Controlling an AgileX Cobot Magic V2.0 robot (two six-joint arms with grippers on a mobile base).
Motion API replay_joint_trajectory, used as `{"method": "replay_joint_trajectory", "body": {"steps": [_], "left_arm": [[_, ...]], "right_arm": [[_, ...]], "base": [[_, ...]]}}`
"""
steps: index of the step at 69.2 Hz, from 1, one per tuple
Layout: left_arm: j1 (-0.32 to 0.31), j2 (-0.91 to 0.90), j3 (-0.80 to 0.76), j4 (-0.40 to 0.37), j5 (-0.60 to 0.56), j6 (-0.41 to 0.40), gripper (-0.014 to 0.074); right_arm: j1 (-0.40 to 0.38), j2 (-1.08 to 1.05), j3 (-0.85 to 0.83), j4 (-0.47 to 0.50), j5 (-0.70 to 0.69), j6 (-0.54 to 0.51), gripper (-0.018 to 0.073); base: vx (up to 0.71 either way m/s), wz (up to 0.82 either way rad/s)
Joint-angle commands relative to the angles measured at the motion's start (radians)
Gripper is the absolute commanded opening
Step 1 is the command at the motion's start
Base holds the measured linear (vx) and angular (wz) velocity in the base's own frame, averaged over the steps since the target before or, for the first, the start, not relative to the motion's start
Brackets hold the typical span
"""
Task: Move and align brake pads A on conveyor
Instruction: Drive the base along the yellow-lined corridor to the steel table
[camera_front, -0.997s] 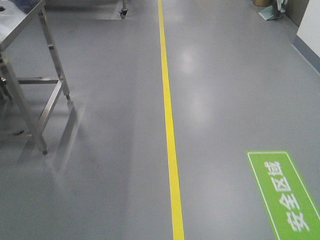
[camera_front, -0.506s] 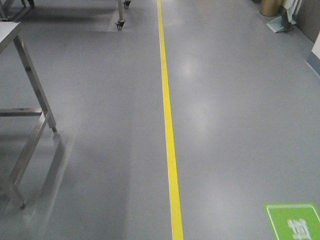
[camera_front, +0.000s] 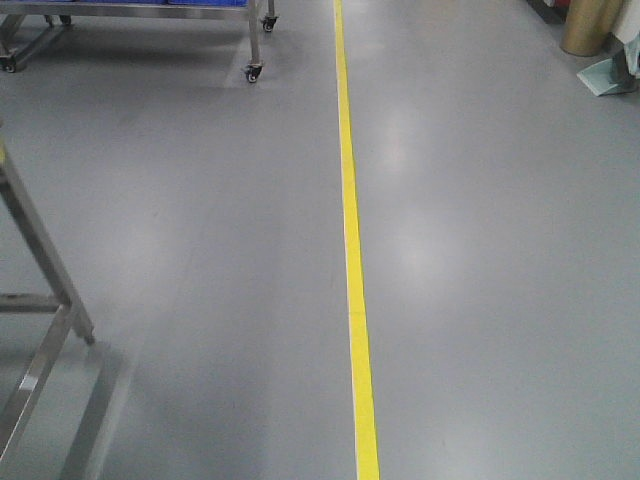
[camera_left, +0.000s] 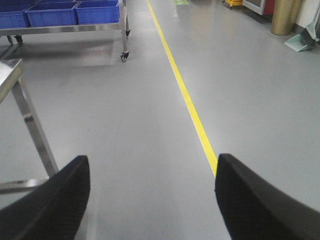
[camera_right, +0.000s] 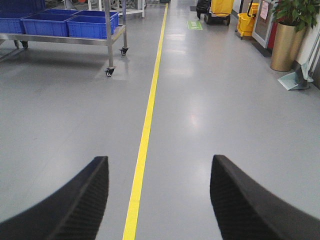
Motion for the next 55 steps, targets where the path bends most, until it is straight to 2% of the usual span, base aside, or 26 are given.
{"method": "replay_joint_trajectory", "body": {"steps": [1,27,55], "left_arm": [[-0.006,0.014,-0.022,-0.001,-0.073,-0.004,0.0513],[-0.006,0.014,-0.022,-0.001,-0.073,-0.004,0.0513],[-0.006,0.014,-0.022,-0.001,-0.073,-0.004,0.0513]], "right_arm": [[-0.005,0.009,-0.026,0.004,-0.075,-0.009,0.0434],[-0.005,0.009,-0.026,0.004,-0.077,-0.009,0.0434],[-0.005,0.009,-0.026,0.004,-0.077,-0.009,0.0434]], "base": [[0.7,0.0],[0.68,-0.01],[0.6,0.13]]}}
